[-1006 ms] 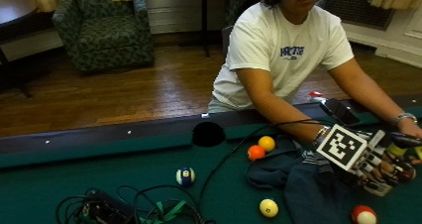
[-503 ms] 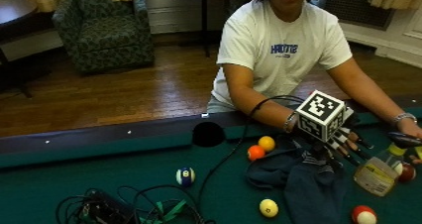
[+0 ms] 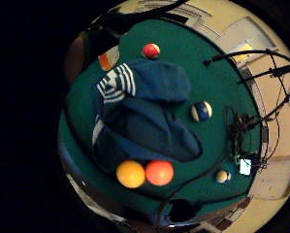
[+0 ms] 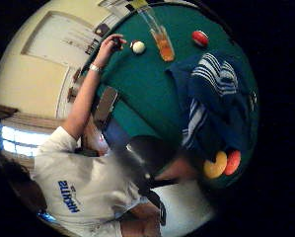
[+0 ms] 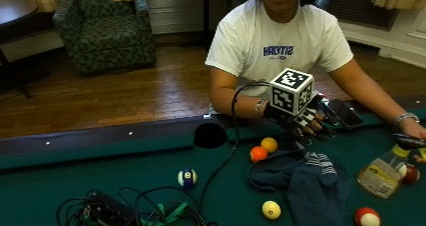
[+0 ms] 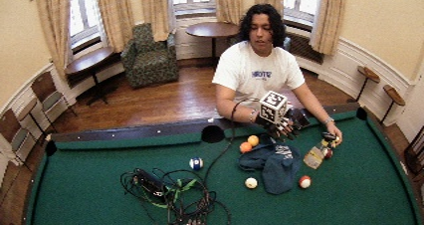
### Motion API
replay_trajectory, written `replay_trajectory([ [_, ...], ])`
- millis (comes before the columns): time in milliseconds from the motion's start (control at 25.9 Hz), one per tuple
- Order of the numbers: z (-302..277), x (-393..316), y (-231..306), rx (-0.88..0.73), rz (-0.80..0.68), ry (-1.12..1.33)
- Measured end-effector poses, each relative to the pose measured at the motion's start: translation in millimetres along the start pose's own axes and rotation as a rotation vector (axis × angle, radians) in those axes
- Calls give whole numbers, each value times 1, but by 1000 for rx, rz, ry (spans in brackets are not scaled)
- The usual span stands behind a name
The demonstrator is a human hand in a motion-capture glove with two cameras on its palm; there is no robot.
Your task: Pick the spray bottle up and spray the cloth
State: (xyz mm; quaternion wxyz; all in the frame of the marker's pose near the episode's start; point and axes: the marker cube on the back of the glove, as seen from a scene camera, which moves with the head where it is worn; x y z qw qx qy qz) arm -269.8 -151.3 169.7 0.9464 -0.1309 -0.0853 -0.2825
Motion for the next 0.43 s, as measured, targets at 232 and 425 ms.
replay_trajectory([
  [232, 10, 32, 16, 7, 40, -47],
  [425, 17, 51, 14, 11, 90, -52],
])
